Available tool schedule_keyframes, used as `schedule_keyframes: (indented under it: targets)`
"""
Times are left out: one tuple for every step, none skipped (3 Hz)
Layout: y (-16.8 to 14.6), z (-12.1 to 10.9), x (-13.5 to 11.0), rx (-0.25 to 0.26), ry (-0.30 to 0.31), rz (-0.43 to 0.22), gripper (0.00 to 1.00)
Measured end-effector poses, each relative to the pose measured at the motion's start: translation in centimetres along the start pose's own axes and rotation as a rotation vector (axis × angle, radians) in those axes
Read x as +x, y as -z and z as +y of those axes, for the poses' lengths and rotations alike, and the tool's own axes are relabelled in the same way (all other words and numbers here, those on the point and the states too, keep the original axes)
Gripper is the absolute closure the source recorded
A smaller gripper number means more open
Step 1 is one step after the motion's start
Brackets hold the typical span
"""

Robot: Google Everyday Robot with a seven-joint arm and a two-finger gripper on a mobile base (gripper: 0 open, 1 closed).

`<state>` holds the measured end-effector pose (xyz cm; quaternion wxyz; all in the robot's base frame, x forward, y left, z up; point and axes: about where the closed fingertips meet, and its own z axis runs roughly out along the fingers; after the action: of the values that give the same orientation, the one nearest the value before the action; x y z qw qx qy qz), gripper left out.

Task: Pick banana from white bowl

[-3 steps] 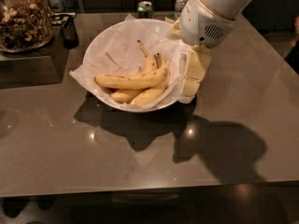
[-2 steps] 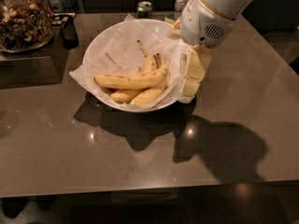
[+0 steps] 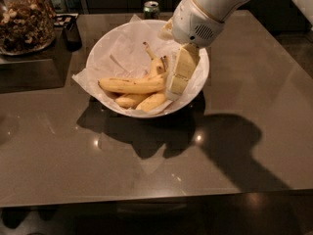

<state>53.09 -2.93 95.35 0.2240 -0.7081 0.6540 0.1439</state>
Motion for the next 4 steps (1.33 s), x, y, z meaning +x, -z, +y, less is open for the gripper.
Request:
schedule_keyframes:
  targets:
    - [-1.95,-1.22,-1.76,-0.043,0.014,-0.04,0.0]
    - [-2.07,-1.31,-1.83,-0.044,0.015,-0.041,0.09]
    - [-2.09,-1.32,-1.84,-0.044,0.015,-0.042,0.28]
    - [-2.23,-1.37,-1.88,-0.046,0.015,-0.044,0.41]
